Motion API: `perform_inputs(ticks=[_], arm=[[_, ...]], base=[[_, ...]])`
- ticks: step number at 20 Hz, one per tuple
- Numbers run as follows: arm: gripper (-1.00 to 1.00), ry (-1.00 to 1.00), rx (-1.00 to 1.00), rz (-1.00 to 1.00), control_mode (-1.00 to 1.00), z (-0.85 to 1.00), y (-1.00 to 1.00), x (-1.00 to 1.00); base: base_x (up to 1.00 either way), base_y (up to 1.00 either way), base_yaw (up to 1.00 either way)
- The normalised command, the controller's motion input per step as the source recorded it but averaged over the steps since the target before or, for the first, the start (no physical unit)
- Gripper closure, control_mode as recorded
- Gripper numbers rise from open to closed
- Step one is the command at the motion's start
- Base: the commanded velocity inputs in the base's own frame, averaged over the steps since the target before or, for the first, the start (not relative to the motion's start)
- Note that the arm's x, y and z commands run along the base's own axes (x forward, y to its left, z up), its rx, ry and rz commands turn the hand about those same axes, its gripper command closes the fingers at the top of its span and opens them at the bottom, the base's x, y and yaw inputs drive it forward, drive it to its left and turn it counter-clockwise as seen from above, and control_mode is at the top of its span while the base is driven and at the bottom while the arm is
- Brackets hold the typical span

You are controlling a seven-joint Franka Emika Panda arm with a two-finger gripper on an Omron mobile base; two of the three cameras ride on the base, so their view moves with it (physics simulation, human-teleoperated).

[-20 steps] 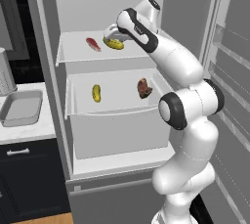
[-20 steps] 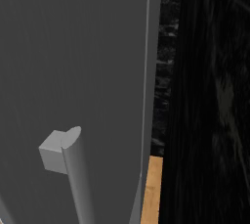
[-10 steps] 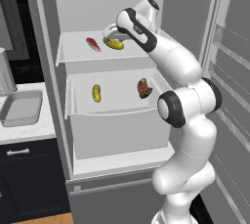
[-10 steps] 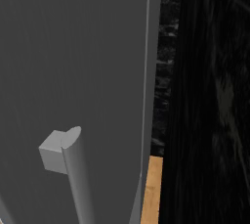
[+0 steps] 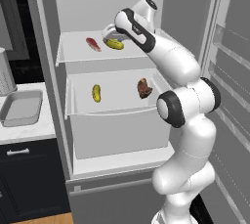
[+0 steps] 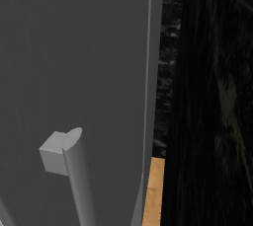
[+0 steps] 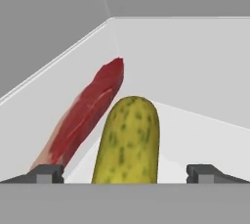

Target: Place one cucumber and one steak in each tupperware on the nearby counter, to pack two identical lunches.

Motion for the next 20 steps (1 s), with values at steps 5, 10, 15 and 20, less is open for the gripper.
perform_inputs(ticks=[5,10,15,20], arm=[[-1.00,0.03,0.00,0.00,-1.00,-0.13,0.00,0.00],[1.00,0.05,0.00,0.00,-1.00,-0.14,0.00,0.00],[1.00,0.02,0.00,0.00,-1.00,-0.01,0.00,0.10],[1.00,0.00,0.00,0.00,-1.00,0.00,0.00,0.00]], base=[[0.00,0.00,0.00],[0.00,0.00,0.00],[0.00,0.00,0.00],[0.00,0.00,0.00]])
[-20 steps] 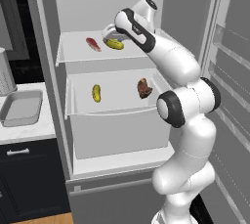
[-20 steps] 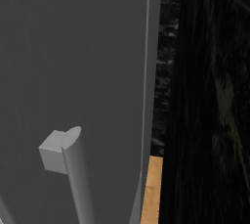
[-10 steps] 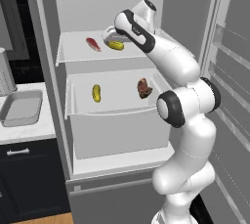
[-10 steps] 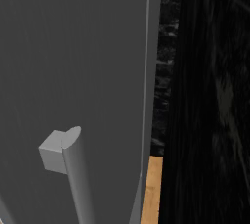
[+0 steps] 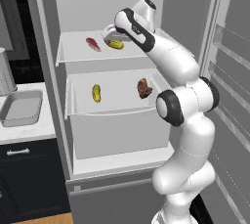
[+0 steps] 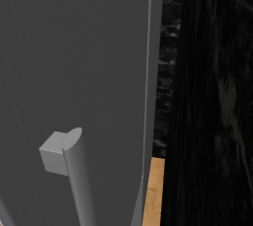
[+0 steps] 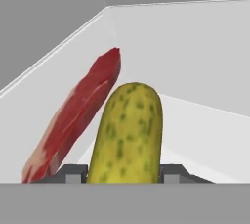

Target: Place one cucumber and one steak in each tupperware on the nearby counter, to pack two identical lunches.

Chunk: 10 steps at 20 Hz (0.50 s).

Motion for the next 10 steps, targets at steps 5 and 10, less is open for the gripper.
perform_inputs(ticks=[5,10], arm=[[1.00,0.00,0.00,0.00,-1.00,0.00,0.00,-0.09],[1.00,-0.02,0.00,0.00,-1.00,0.00,0.00,-0.32]], base=[[0.00,0.00,0.00],[0.00,0.00,0.00]])
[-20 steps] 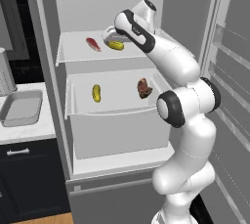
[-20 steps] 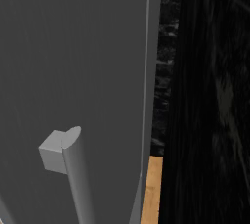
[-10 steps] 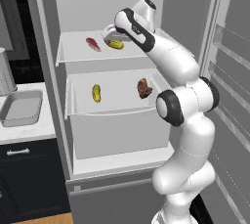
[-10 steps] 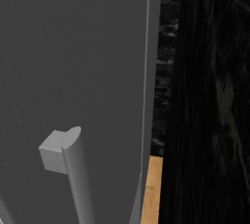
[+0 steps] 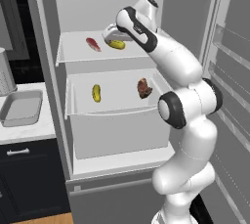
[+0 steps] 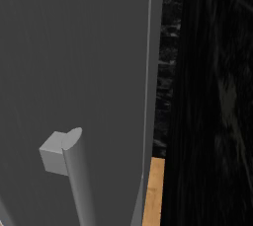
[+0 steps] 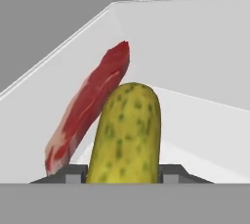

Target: Place one cucumber and one steak in each tupperware on the nearby counter, to pack two identical lunches.

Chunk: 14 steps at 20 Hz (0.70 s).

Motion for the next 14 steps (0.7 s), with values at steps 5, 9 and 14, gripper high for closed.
perform_inputs(ticks=[5,9,14], arm=[[1.00,-0.08,0.00,0.00,-1.00,0.02,-0.02,-0.41],[1.00,-0.09,0.00,-0.01,-1.00,0.00,-0.17,-0.47],[1.00,-0.08,0.00,-0.03,-1.00,0.00,-0.23,-0.55]], base=[[0.00,0.00,0.00],[0.00,0.00,0.00],[0.00,0.00,0.00]])
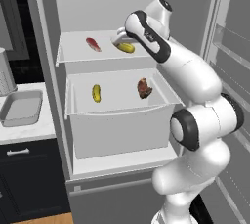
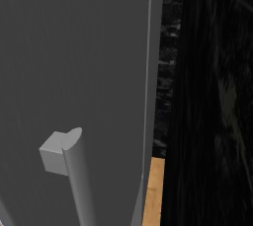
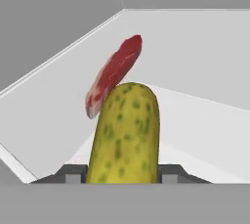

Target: Place one cucumber and one steak in each tupperware on the nearby counter, to pack two identical lunches.

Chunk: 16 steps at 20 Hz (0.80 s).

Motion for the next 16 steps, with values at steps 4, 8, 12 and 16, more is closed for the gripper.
perform_inputs(ticks=[4,8,12,16], arm=[[1.00,-0.06,0.00,-0.02,-1.00,0.10,-0.14,-0.64],[1.00,-0.04,0.00,0.00,-1.00,0.34,-0.02,-0.85],[1.00,-0.03,0.02,0.00,-1.00,0.49,0.00,-0.97],[1.00,0.00,0.01,-0.01,-1.00,0.21,-0.03,-0.96]], base=[[0.00,0.00,0.00],[0.00,0.00,0.00],[0.00,0.00,0.00],[0.00,0.00,0.00]])
